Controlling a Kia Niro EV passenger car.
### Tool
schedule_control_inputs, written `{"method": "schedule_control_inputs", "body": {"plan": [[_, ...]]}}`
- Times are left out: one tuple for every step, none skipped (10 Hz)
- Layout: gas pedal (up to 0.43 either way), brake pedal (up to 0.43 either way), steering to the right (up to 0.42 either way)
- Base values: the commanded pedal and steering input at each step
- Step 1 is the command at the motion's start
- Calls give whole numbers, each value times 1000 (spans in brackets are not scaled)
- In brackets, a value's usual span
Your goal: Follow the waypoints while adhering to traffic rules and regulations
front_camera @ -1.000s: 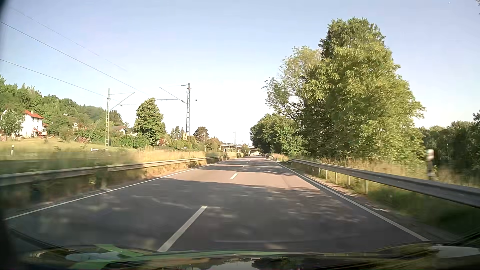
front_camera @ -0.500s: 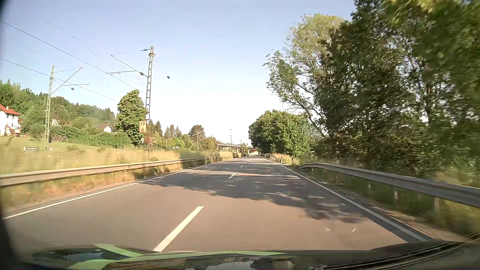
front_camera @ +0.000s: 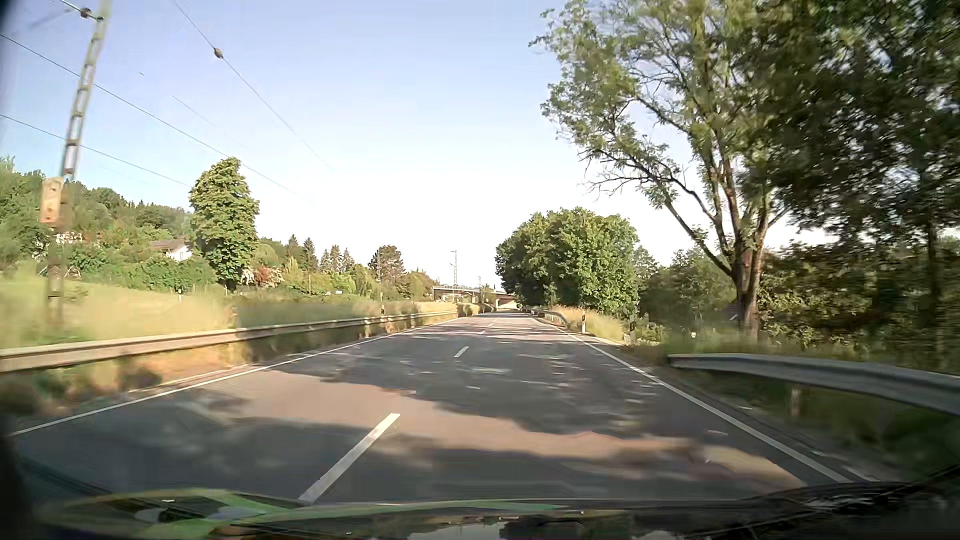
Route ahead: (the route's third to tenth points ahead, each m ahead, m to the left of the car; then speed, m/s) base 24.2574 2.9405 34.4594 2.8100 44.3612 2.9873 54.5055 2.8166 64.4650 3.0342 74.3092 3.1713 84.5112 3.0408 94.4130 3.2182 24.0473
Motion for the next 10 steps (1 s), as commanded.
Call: {"method": "schedule_control_inputs", "body": {"plan": [[0,0,0],[0,0,0],[0,0,-1],[0,0,-2],[0,0,-2],[0,0,-3],[0,0,-3],[0,0,-3],[0,0,-3],[0,0,-3]]}}
